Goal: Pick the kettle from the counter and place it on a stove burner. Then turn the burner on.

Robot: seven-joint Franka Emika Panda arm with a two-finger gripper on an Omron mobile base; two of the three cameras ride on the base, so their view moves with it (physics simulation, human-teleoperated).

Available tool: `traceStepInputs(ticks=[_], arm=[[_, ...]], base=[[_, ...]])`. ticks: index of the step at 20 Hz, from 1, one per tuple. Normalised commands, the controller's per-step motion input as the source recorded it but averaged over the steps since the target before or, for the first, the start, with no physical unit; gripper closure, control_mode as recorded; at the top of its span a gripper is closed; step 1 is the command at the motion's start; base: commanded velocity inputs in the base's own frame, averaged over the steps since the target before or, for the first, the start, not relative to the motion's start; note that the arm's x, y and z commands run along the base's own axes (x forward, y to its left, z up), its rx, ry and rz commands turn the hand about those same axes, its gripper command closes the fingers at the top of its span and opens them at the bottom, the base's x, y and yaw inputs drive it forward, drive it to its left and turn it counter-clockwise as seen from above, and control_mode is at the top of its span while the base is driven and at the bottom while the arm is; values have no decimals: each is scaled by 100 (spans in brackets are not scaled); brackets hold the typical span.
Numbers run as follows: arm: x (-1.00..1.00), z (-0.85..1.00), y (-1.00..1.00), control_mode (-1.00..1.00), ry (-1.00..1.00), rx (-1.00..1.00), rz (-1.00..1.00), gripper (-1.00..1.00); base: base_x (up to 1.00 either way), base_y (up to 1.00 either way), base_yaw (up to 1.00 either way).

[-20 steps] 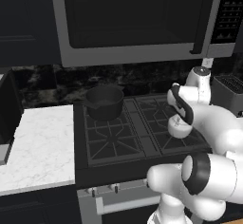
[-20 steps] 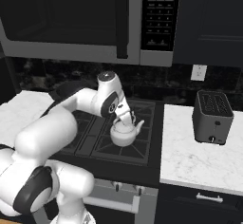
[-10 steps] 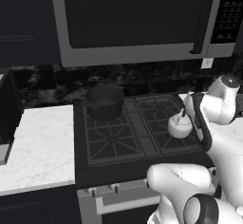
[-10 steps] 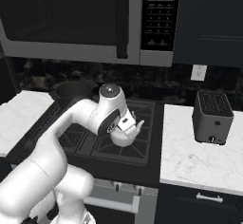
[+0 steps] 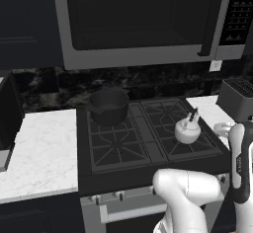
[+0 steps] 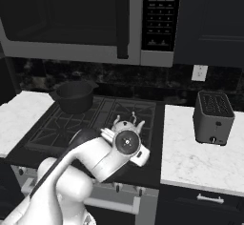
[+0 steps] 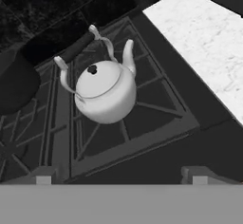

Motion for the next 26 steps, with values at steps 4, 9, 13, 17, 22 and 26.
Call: traceStepInputs(ticks=[4, 9, 13, 17, 22, 26], arm=[[-45, -26, -21, -100, -21, -16, 31, -100], [-46, -23, -29, -100, -27, -20, 24, -100], [-40, -26, -36, -100, -30, -20, 18, -100], [-25, -32, -56, -100, -30, -20, 7, -100], [-10, -42, -52, -100, -28, -19, 0, -100], [0, -36, -33, -100, -14, -13, 0, -100]], base=[[0, 0, 0], [0, 0, 0], [0, 0, 0], [0, 0, 0], [0, 0, 0], [0, 0, 0]])
